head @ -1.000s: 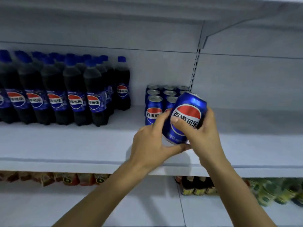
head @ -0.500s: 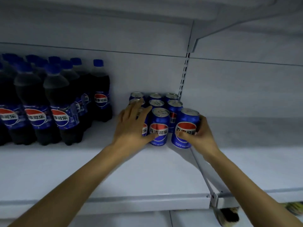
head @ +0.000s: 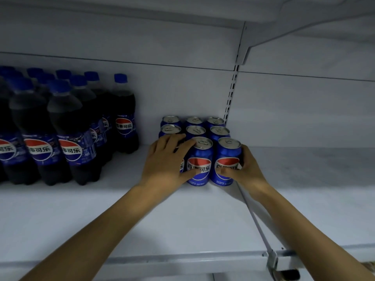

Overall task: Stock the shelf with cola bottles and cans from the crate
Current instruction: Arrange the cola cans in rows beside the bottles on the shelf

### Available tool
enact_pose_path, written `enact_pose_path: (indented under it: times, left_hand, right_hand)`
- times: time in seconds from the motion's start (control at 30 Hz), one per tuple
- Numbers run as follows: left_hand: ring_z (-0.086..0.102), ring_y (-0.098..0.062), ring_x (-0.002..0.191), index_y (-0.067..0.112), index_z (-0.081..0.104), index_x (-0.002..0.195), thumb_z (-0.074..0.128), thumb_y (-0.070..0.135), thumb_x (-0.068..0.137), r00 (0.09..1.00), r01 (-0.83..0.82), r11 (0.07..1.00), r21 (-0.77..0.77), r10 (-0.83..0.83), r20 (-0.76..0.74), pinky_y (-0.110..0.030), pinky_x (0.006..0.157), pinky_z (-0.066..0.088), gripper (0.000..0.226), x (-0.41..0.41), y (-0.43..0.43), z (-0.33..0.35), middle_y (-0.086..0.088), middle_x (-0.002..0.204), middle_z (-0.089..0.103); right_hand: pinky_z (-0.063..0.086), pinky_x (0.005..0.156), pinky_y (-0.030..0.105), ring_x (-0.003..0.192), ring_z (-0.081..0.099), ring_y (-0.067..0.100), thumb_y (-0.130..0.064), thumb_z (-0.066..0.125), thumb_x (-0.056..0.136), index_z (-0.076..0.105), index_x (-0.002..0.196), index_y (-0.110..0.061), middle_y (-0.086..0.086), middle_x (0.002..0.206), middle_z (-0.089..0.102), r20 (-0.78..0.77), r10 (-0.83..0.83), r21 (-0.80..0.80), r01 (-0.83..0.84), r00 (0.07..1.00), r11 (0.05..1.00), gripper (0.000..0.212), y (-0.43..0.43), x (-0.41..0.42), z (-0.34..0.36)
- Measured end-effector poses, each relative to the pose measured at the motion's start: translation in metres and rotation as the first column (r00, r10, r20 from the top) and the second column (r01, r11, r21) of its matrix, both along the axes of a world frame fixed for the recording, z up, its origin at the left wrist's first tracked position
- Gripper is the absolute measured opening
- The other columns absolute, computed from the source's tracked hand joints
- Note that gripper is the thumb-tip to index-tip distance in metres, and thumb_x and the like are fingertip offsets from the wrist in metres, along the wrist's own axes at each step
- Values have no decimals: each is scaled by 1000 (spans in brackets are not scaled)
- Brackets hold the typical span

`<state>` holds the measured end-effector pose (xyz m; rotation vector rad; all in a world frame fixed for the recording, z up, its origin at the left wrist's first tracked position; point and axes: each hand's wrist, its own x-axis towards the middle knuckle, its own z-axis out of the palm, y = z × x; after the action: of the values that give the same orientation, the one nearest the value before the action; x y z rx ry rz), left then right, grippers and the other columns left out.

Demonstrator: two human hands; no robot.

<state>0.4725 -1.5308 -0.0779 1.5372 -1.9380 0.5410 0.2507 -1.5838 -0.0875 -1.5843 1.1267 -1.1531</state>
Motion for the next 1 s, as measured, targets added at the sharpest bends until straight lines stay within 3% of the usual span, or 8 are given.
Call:
enact_pose_path:
  times: [0.13,0.43,0.53,0.7,0.8,0.9,1.0]
  left_hand:
    - [44,-30,116,19,55,126,83,52,57,1000,-6,1000,-29,5,-14,-51,89,46,82,-2,-1,-2,-9,126,58]
    - [32,-33,131,19,46,138,77,56,64,991,16,987,162,6,-133,-51,102,36,88,-9,2,3,-7,142,43]
    - [35,-35,128,18,48,136,78,56,62,991,12,992,124,5,-133,-52,99,39,89,-9,3,1,-9,139,46]
    - [27,-30,134,22,40,141,75,57,67,994,4,987,161,13,-104,-48,106,32,89,-10,6,6,-5,145,38]
    - [19,-29,139,25,34,145,73,59,66,992,27,978,206,-1,-126,-49,113,26,94,-8,8,11,-4,152,27]
    - [22,-36,142,20,35,143,62,67,64,988,28,996,83,-15,-152,-49,111,19,96,-5,20,10,-14,155,25]
    - [24,-35,142,14,37,142,57,68,67,985,43,999,7,-41,-170,-50,111,24,94,-2,40,9,-15,155,27]
  right_hand:
    - [50,78,19,102,57,2,-3,84,65,42,126,-25,-16,113,58,-83,-14,-46,10,996,999,78,3,-3,0]
    - [51,80,22,99,57,-1,-7,84,68,42,126,-28,-22,109,56,-139,-35,-76,25,990,997,75,3,-3,-5]
    - [51,82,19,101,57,-2,-8,83,70,40,134,-23,-16,115,57,-141,-36,-93,23,989,995,78,3,-1,-8]
    - [51,92,32,110,57,11,-9,82,71,36,139,-19,-6,125,56,-151,-13,-100,-2,988,995,84,5,0,-6]
    - [51,87,24,108,57,9,-9,83,70,33,140,-19,-5,125,54,-164,9,-75,-21,986,997,86,11,1,1]
    - [45,88,23,120,52,16,-19,83,70,26,146,-18,6,140,48,-146,-49,-63,40,988,997,95,26,-1,3]
    - [36,98,28,135,39,23,-33,82,68,22,150,-18,11,150,37,-147,-133,-85,121,980,989,103,55,-6,3]
